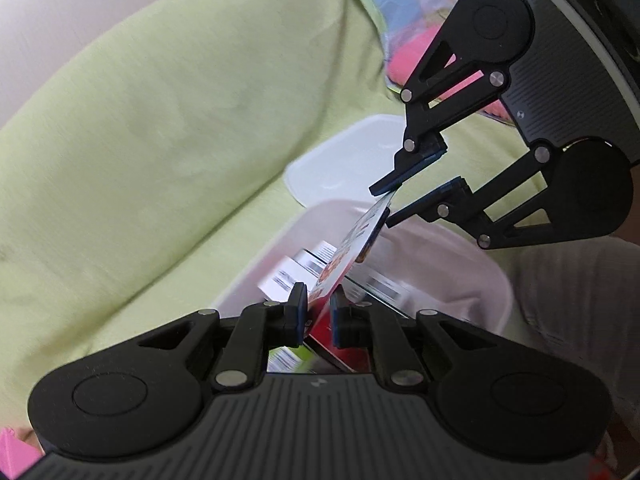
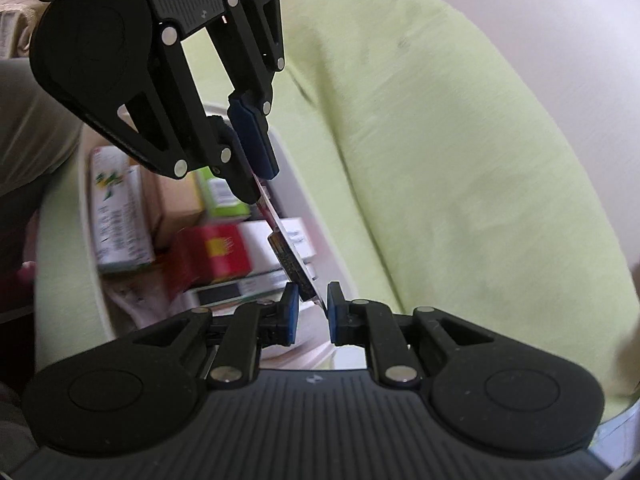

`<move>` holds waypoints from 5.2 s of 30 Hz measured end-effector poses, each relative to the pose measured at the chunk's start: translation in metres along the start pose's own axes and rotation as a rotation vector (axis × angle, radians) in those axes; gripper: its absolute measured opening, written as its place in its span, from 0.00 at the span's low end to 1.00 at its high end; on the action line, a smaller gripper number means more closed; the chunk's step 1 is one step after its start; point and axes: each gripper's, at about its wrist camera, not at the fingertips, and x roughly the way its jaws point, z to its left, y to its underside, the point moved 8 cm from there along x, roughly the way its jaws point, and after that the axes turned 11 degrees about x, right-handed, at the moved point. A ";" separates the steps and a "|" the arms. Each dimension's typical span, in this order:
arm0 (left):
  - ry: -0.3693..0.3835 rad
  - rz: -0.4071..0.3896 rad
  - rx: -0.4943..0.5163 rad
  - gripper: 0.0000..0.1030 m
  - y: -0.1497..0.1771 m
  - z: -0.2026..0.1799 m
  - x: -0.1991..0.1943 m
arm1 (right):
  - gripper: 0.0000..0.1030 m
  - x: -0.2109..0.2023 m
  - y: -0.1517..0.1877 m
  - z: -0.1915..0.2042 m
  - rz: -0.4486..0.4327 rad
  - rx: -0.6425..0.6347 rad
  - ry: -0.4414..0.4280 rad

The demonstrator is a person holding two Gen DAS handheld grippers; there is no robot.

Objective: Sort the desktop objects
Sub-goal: 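Lift and carry the packet toward the white bin with both grippers, then lower the packet into the bin beside the boxes with both grippers, then open both grippers to release the packet in the bin, then withdraw both grippers up from the bin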

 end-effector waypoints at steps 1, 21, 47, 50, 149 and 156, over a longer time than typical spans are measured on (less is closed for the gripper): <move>0.010 0.002 -0.008 0.11 0.002 -0.002 -0.002 | 0.11 -0.001 0.002 0.003 0.005 0.005 -0.005; 0.104 0.037 -0.082 0.12 0.030 -0.043 -0.015 | 0.11 -0.016 0.030 0.047 0.073 0.055 -0.086; 0.170 0.082 -0.152 0.12 0.044 -0.056 0.021 | 0.12 0.013 0.050 0.054 0.166 0.069 -0.118; 0.172 0.088 -0.159 0.12 0.045 -0.055 0.024 | 0.13 0.016 0.050 0.054 0.170 0.075 -0.119; 0.018 0.143 -0.451 0.88 0.066 -0.010 -0.043 | 0.99 -0.009 0.050 -0.003 0.150 0.818 -0.195; 0.007 0.150 -0.480 0.88 0.082 0.011 -0.044 | 0.99 0.001 0.058 -0.023 0.147 0.869 -0.216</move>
